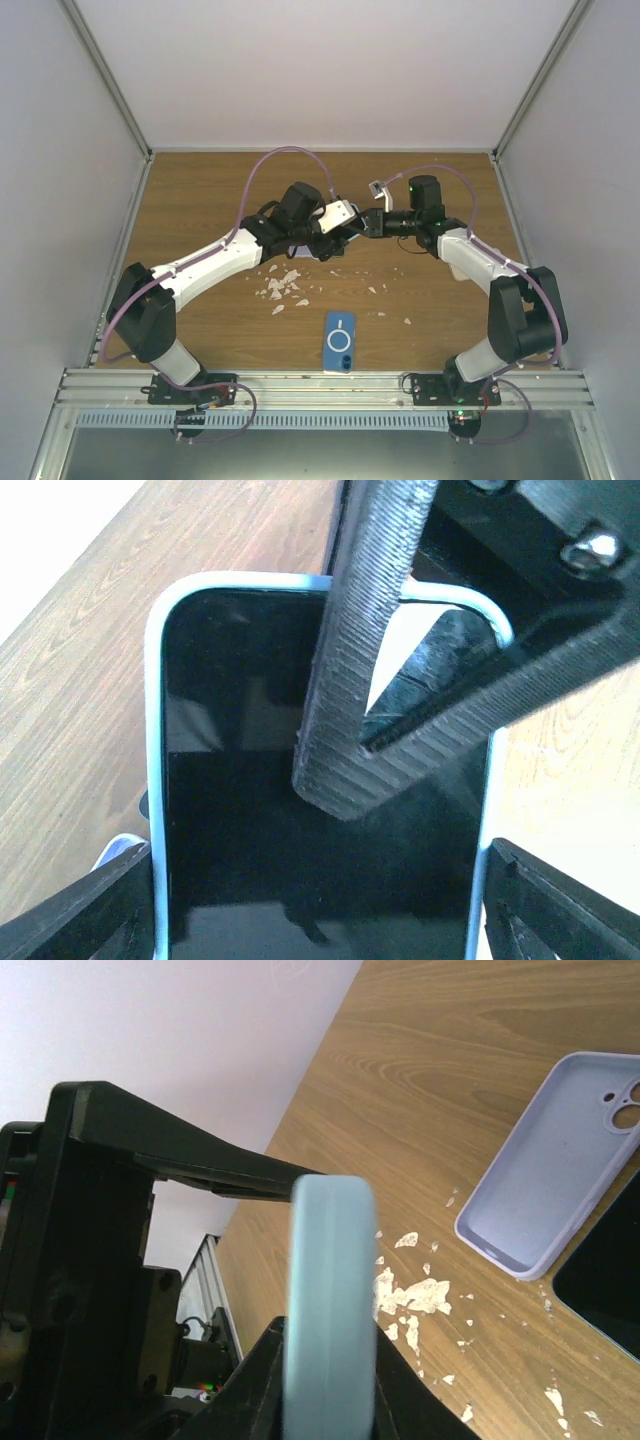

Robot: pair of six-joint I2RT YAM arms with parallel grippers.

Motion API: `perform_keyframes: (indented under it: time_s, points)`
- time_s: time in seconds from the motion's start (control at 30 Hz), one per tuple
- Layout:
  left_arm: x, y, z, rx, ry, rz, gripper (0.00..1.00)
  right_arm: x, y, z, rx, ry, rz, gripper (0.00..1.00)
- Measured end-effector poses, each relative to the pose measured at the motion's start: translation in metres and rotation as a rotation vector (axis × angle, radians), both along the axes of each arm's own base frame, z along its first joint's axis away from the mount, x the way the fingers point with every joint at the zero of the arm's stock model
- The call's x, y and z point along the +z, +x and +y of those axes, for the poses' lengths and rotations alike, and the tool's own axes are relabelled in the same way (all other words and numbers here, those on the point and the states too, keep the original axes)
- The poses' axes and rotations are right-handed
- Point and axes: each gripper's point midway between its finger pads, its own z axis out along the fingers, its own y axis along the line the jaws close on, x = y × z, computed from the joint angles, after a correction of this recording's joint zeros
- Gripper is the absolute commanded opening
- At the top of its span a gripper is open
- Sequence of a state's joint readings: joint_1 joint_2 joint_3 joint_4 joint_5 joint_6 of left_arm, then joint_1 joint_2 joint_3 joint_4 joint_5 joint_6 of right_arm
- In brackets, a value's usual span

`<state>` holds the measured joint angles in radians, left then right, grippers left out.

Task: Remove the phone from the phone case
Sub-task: Pick up the phone at the center of the board.

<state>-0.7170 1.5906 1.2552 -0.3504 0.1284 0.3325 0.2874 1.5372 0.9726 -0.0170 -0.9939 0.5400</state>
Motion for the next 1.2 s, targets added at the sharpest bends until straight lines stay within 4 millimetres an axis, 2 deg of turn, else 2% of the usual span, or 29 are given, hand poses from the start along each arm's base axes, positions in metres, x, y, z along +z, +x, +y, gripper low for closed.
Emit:
perform_keyframes:
  time_s: [0.1, 0.23, 0.33, 0.47, 0.67, 0.87, 1.1, 1.2]
  points:
    - [0.002, -0.003, -0.001, -0.018, -0.009, 0.004, 0.99, -0.001, 0.002, -0.004, -0.003, -0.003, -0.009, 0.00]
    - [0.022, -0.011, -0.001, -0.062, -0.058, -0.008, 0.99, 0.003, 0.004, -0.012, -0.017, -0.009, -0.036, 0.00]
    - [0.044, -0.023, 0.003, -0.108, -0.110, -0.014, 0.99, 0.014, 0.000, -0.017, -0.006, -0.002, -0.083, 0.00]
    - [0.071, -0.037, 0.015, -0.165, -0.187, -0.002, 0.99, 0.030, -0.011, -0.017, 0.047, 0.026, -0.146, 0.00]
    - [0.094, -0.045, 0.048, -0.217, -0.295, 0.077, 0.99, 0.050, -0.034, -0.020, 0.154, 0.086, -0.211, 0.01]
    - [0.107, -0.050, 0.077, -0.241, -0.394, 0.172, 0.99, 0.069, -0.057, -0.020, 0.262, 0.132, -0.268, 0.00]
    - [0.115, -0.070, 0.075, -0.306, -0.489, 0.292, 0.91, 0.089, -0.076, -0.021, 0.337, 0.169, -0.335, 0.00]
    - [0.113, -0.076, 0.073, -0.322, -0.514, 0.332, 0.89, 0.095, -0.081, -0.022, 0.347, 0.178, -0.356, 0.00]
